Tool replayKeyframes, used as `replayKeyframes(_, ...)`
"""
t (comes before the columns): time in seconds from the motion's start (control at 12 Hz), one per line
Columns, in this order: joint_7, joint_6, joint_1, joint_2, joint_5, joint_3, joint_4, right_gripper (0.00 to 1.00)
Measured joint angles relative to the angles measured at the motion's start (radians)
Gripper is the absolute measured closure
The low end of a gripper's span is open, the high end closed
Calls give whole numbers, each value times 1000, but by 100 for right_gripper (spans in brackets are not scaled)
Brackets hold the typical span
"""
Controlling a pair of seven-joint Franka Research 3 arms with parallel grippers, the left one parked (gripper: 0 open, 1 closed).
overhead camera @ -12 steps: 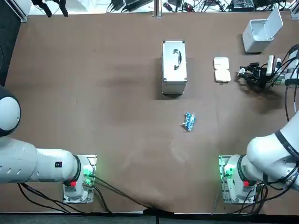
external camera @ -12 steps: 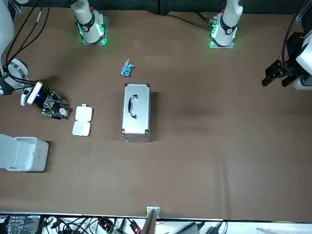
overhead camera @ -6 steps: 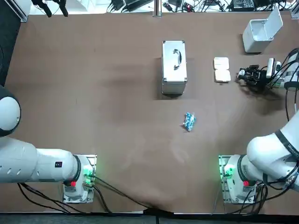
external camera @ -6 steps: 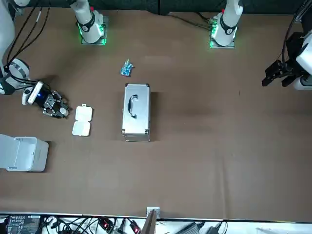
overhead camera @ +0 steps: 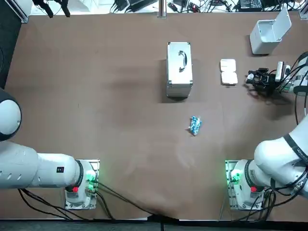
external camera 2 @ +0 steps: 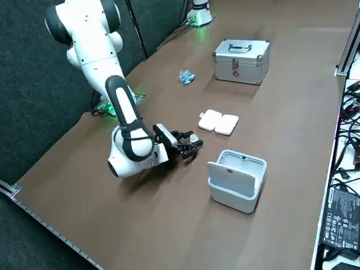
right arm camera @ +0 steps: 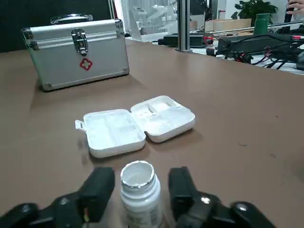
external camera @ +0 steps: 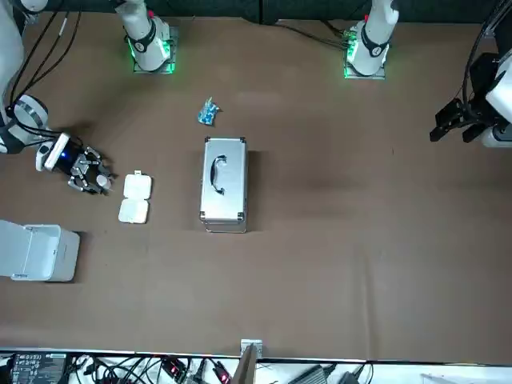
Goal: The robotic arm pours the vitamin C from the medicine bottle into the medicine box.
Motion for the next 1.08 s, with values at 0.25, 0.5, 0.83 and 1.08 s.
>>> replayKeyframes(0.25,7,-3,-1,0,1,-2,1,0)
replayKeyframes(0.5,10,-22,-2,-2,2,-26,5,0)
replayKeyframes(0.83,17,-26,-4,-29,0,-55,14,0)
replayKeyframes(1.08,90,-14,-4,-83,-37,-72,15,0)
